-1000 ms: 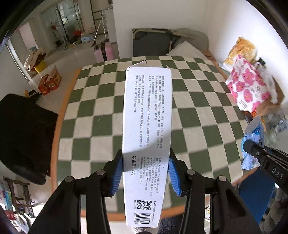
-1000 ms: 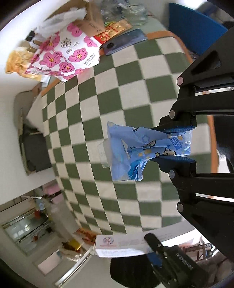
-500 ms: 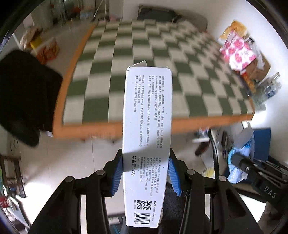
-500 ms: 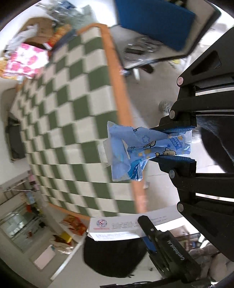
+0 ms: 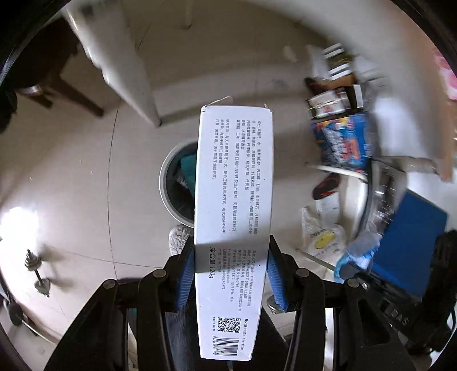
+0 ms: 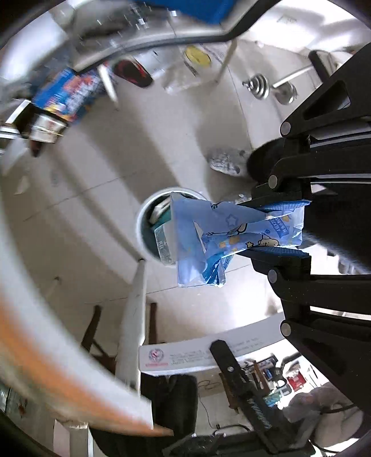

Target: Collect trash

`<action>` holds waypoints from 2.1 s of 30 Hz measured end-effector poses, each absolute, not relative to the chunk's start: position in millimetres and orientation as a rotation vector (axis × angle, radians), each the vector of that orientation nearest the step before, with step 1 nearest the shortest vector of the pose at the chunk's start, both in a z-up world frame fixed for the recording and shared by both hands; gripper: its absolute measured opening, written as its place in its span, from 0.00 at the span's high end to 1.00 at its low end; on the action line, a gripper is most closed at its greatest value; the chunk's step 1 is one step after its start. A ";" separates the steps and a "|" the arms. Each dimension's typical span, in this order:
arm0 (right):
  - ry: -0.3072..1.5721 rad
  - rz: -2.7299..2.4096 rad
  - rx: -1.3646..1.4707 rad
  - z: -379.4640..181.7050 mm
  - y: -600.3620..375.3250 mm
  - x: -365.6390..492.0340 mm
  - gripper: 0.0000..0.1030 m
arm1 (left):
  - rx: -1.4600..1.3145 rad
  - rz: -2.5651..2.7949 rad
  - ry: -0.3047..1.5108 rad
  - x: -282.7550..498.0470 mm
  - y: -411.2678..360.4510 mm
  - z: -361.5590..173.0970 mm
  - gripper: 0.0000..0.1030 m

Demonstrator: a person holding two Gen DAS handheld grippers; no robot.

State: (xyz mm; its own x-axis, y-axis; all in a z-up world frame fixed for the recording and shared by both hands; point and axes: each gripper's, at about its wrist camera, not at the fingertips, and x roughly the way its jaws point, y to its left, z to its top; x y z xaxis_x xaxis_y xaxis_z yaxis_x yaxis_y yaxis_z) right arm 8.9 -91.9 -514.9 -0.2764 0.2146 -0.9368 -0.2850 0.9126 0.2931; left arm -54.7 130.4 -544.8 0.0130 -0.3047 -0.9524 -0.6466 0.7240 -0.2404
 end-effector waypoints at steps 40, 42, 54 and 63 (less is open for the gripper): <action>1.704 0.535 -0.321 -709.1 -32.7 14.2 0.00 | -0.594 0.527 1.572 -95.4 144.5 -623.5 0.02; 1.675 0.506 -0.351 -686.8 -36.1 11.0 0.00 | -0.586 0.525 1.571 -98.1 136.4 -597.6 0.02; 1.575 0.543 -0.329 -446.5 -77.2 -19.0 0.00 | -0.526 0.469 1.517 -123.1 89.7 -383.9 0.02; 1.490 0.611 -0.261 -273.3 -111.4 -39.9 0.00 | -0.556 0.385 1.377 -135.6 60.4 -249.7 0.02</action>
